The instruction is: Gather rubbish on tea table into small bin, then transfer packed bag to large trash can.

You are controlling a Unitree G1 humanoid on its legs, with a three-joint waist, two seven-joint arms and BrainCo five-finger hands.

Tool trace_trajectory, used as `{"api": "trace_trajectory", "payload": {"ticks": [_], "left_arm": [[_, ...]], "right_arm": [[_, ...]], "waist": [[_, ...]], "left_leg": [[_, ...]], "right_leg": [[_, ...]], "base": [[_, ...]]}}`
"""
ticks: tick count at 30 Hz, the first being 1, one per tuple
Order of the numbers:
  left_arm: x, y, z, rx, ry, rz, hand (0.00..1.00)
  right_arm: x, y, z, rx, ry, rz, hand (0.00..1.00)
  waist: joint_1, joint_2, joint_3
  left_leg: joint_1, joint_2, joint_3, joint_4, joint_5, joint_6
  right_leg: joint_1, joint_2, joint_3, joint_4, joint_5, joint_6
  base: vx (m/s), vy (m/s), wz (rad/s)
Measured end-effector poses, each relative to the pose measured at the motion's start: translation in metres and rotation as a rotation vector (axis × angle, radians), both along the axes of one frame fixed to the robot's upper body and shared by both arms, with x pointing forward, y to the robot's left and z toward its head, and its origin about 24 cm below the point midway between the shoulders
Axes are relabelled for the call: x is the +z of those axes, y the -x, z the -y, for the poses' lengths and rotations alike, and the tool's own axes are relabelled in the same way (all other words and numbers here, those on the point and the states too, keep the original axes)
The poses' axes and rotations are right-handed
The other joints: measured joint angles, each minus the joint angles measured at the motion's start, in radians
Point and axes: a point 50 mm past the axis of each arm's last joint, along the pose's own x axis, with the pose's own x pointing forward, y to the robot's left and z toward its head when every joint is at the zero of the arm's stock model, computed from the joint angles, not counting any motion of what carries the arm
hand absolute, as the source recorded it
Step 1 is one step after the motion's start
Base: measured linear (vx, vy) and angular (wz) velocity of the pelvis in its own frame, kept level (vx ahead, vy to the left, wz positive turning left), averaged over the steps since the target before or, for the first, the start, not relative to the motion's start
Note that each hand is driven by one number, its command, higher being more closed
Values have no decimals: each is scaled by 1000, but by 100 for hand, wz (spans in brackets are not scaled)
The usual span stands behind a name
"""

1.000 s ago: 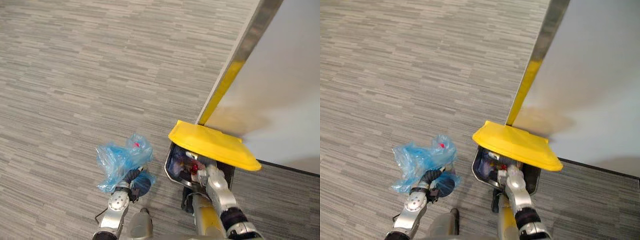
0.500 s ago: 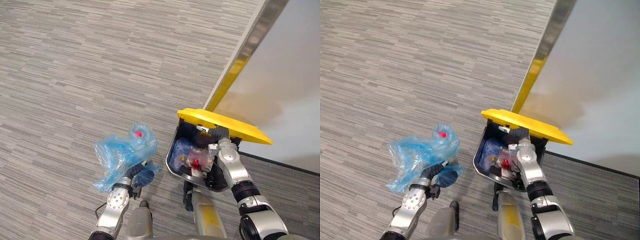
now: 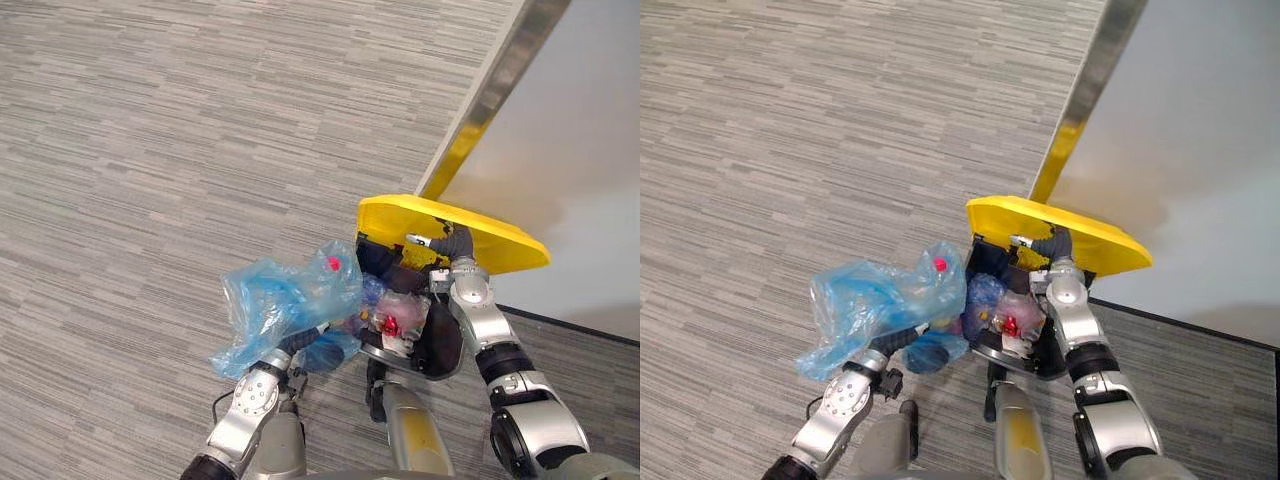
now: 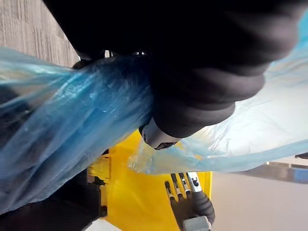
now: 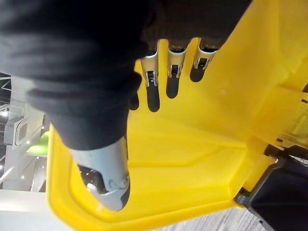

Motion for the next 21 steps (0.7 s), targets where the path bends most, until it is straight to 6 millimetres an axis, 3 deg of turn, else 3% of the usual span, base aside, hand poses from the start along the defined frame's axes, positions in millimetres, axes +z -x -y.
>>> {"api": "trace_trajectory", "payload": {"ticks": [6, 10, 16, 21], "left_arm": [[21, -15, 27, -97, -2, 99, 100], [43, -37, 47, -127, -37, 208, 100], [64, -69, 55, -106, -113, 299, 100], [66, -89, 56, -89, -205, 307, 100]], "right_arm": [[22, -11, 2, 7, 35, 47, 0], [54, -24, -2, 29, 75, 122, 0], [98, -31, 5, 18, 125, 248, 0], [126, -31, 5, 10, 141, 342, 0]], "waist": [[-21, -8, 37], [-41, -13, 89], [-57, -18, 162], [-71, -22, 185]], "left_leg": [[-5, -1, 8, 13, 0, 0], [-43, -3, 27, 54, -3, 3], [-127, -5, 29, 141, -20, 10], [-204, -9, 39, 193, -30, 13]], "right_leg": [[-7, 4, 13, 0, 13, 2], [-33, 3, 30, 0, 34, 14], [-81, 1, 36, 2, 57, 19], [-154, -2, 51, 26, 68, 19]], "base": [[-33, -18, -6], [-73, -9, -9], [-93, -1, -3], [-31, -1, -7]]}}
